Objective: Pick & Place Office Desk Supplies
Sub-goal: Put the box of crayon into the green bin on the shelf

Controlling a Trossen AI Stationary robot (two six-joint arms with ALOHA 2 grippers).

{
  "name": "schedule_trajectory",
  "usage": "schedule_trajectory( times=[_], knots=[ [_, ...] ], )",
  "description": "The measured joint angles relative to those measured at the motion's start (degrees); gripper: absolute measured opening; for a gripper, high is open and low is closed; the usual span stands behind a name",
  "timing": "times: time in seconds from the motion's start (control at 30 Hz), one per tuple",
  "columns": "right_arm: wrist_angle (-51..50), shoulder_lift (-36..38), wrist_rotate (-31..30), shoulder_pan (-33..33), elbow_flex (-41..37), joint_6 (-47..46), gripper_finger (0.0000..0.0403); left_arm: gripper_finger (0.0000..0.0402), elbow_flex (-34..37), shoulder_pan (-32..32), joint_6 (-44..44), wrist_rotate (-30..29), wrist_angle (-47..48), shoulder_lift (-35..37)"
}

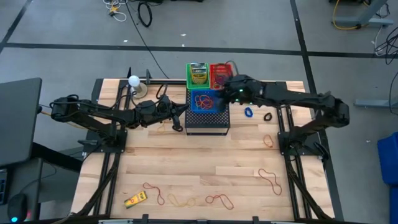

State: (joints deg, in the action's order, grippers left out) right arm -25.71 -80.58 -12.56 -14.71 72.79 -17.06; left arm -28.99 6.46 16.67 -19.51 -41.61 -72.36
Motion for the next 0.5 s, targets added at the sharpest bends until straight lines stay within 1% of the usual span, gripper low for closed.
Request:
schedule_trajectory(
  times=[0.1, 0.13, 0.3, 0.4, 0.5],
  knots=[
    [-1.4, 3.5, 0.1, -0.9, 0.0, 0.0, 0.0016, 0.0009, 0.0, 0.0, 0.0, 0.0, 0.1, 0.0],
    [-2.0, 4.7, 0.1, -1.2, 0.0, 0.0, 0.0009, 0.0009, 0.0, 0.0, 0.0, 0.0, 0.1, 0.0],
    [-6.7, 10.1, -0.3, -4.7, 0.0, -2.6, 0.0016, 0.0009, 0.0, 0.0, 0.0, -0.8, 0.2, 0.0],
    [-11.6, 12.3, -0.6, -8.2, 0.0, -4.9, 0.0006, 0.0009, 0.0, 0.0, 0.0, -1.1, 0.3, 0.0],
    [-17.7, 12.7, -0.7, -12.9, 0.0, -6.4, 0.0006, 0.0009, 0.0, 0.0, 0.0, -1.1, 0.3, 0.0]
  ],
)
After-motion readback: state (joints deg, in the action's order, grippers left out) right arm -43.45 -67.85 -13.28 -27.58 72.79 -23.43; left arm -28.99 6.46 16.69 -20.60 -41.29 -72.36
